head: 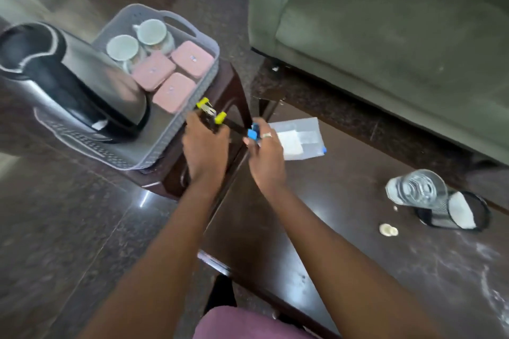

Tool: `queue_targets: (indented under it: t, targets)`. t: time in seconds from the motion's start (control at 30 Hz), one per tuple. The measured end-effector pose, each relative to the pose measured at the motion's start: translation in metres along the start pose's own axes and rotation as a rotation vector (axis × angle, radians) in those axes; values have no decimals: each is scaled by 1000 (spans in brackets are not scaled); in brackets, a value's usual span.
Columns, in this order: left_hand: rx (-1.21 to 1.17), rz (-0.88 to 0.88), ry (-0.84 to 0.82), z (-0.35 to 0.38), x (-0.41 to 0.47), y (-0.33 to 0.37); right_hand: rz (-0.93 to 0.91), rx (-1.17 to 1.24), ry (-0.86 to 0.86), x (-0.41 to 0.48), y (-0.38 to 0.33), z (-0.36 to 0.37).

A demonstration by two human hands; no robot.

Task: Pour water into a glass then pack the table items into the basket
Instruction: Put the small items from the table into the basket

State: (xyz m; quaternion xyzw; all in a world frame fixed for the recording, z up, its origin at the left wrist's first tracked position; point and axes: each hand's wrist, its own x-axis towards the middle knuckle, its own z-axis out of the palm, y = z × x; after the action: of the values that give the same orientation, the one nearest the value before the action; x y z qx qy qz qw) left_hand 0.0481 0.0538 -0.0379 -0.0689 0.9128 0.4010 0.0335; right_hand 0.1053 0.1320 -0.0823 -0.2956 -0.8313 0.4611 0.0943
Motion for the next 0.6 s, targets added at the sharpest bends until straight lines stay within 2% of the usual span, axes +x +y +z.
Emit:
queue_targets:
  t: [0.1,0.2,0.33,0.5,0.6]
  targets:
    - [117,-22,62,-34,48,-8,-31,178,-86,28,-56,30]
    - [165,-121,-32,-47,81,-22,-100,173,-154,46,-92,58]
    - [202,-183,-169,-48,103,-38,-148,7,-268,61,-110,88]
    - [223,-251,-143,-43,111,-42,-237,-319,-297,74,-109,108]
    - [279,-271,-168,-43,113,-45,-195,-429,-368,79,-110,113]
